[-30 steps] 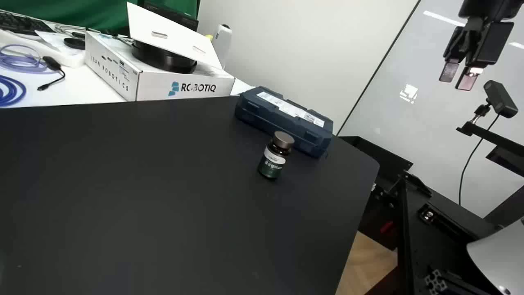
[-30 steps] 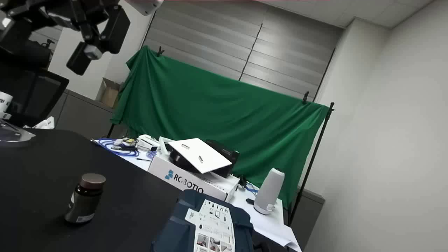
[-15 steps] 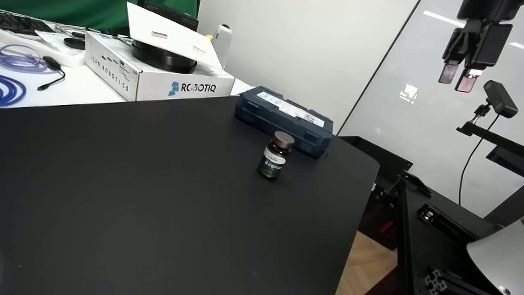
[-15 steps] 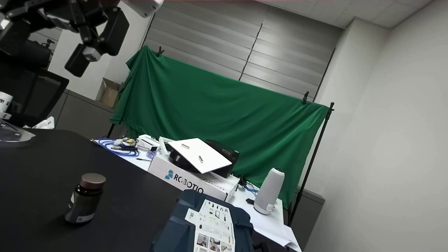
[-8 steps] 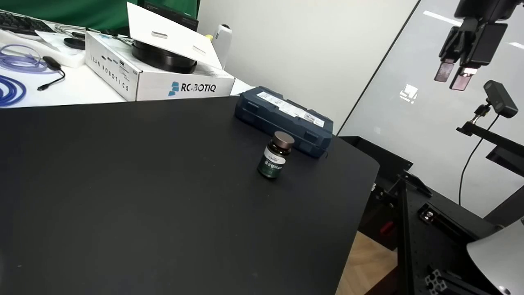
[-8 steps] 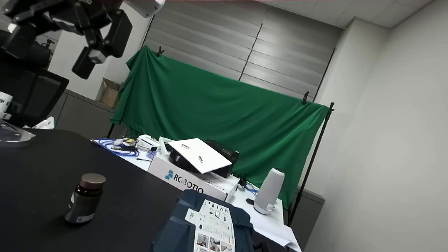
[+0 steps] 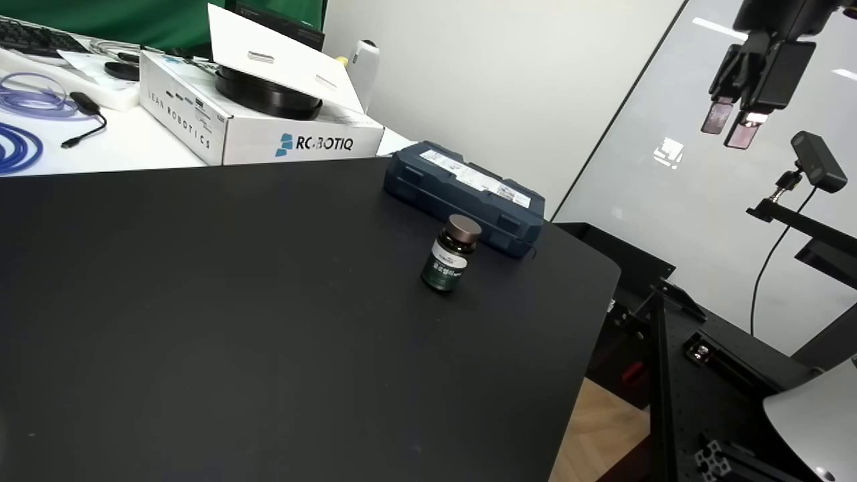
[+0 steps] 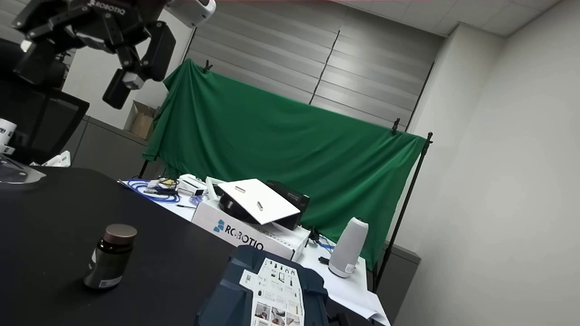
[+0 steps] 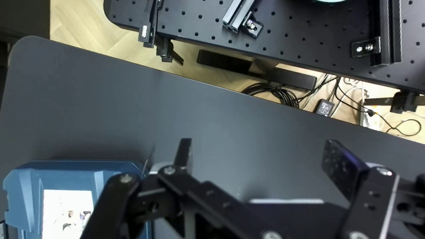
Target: Move the bottle to the right side of the table
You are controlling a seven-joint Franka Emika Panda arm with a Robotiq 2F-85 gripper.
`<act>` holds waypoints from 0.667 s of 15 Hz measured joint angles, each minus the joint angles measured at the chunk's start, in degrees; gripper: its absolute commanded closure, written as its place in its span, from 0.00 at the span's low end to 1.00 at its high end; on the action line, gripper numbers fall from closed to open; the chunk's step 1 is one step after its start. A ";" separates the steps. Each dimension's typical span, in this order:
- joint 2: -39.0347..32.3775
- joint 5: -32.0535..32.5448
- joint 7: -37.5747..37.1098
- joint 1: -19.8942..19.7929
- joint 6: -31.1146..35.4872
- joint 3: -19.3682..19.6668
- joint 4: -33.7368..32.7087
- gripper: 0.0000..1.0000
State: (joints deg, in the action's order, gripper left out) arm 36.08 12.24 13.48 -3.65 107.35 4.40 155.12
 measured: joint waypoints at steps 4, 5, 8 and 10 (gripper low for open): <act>-0.02 0.01 0.16 0.10 0.17 0.00 0.07 0.00; -0.07 0.16 0.44 0.30 1.18 -0.01 0.08 0.00; -0.90 1.22 1.30 1.02 8.39 -0.15 -0.06 0.00; -2.27 1.80 2.20 1.58 13.80 -0.22 -0.53 0.00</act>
State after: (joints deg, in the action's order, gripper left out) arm 33.81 14.04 15.68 -2.07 121.15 4.17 154.58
